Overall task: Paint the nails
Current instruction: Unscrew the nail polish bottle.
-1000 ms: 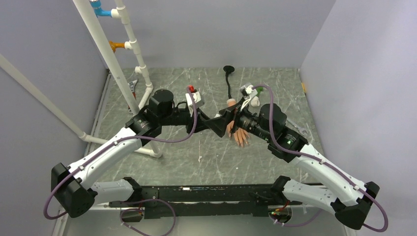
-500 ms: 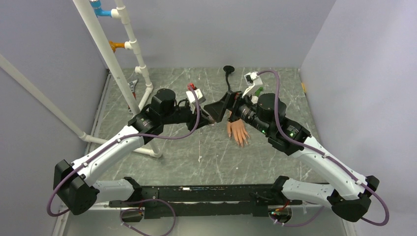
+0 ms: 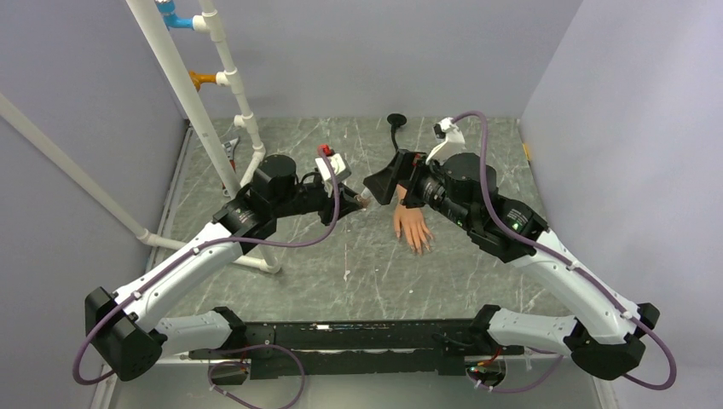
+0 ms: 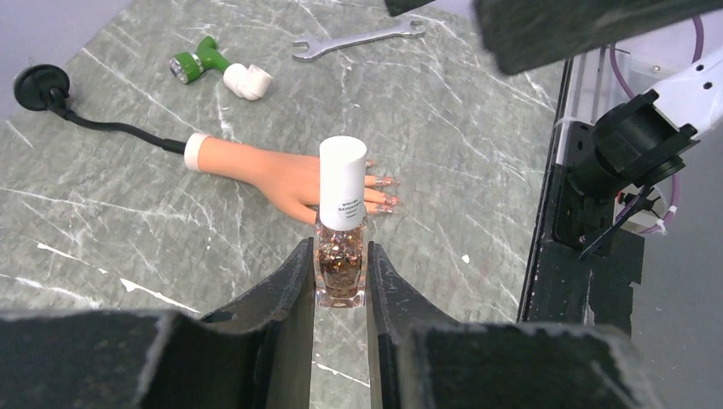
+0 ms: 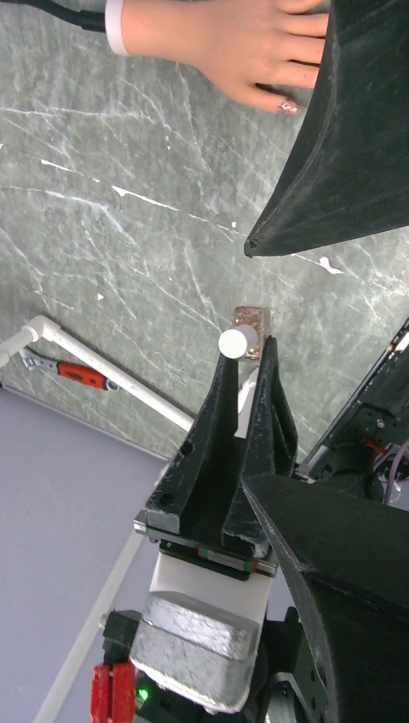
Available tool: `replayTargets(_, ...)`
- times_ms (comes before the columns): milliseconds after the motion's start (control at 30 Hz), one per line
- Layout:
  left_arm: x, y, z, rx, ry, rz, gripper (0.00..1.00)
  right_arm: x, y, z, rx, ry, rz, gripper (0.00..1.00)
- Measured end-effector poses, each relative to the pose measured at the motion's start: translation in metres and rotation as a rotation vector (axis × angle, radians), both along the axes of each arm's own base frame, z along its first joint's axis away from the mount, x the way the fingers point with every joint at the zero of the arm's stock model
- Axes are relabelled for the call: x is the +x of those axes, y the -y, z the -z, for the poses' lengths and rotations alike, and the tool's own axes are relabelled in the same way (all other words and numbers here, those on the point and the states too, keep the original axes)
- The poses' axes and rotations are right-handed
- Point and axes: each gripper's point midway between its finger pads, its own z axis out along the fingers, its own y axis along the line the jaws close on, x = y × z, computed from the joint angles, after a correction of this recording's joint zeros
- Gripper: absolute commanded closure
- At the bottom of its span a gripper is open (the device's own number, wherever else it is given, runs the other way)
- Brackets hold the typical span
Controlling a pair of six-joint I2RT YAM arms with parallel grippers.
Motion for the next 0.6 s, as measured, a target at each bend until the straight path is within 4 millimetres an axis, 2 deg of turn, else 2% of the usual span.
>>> replayTargets(300, 0.005, -0.002, 0.002, 0.011, 0.013, -0.023, 1.00, -0.008, 0.014, -0.007, 0.016, 0.015, 0.018, 0.00)
replayTargets(600, 0.007, -0.002, 0.003, 0.029, 0.036, -0.045, 1.00, -0.002, 0.008, 0.000, -0.019, 0.022, 0.007, 0.00)
